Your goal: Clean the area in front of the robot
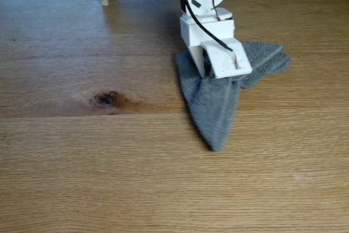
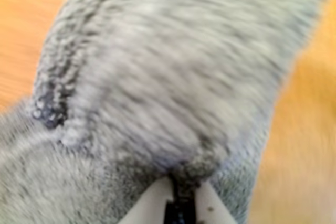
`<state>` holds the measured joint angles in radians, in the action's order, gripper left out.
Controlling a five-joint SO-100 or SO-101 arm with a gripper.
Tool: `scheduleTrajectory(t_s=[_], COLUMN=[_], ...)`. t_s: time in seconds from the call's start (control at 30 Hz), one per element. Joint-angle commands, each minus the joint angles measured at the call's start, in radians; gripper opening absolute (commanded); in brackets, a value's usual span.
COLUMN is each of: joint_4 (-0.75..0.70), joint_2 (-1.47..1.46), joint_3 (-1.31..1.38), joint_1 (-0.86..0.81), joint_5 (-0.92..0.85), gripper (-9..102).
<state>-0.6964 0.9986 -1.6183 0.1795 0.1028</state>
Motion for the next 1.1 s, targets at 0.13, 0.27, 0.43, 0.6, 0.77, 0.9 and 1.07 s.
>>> scheduleTrajectory(t_s=[0.13,0.27,0.43,0.6,0.77,0.9,1.07], joint_4=[0.419,0.460,0.225,-0.069,-0.301,-0.324,-0.311], joint_2=[-0.169,-0.264,-0.202,-0.060,0.069,0.179,0.367], joint_3=[0.006,0.006,0.006,0.006,0.005,0.006,0.017], joint_1=[-0.264,-0.508,-0.715,-0.773,-0.673,-0.595,-0.541], joint_5=[-0.129,-0.232,-0.259,-0.238,-0.187,-0.175,-0.123], gripper=[0,0,0,0,0,0,0])
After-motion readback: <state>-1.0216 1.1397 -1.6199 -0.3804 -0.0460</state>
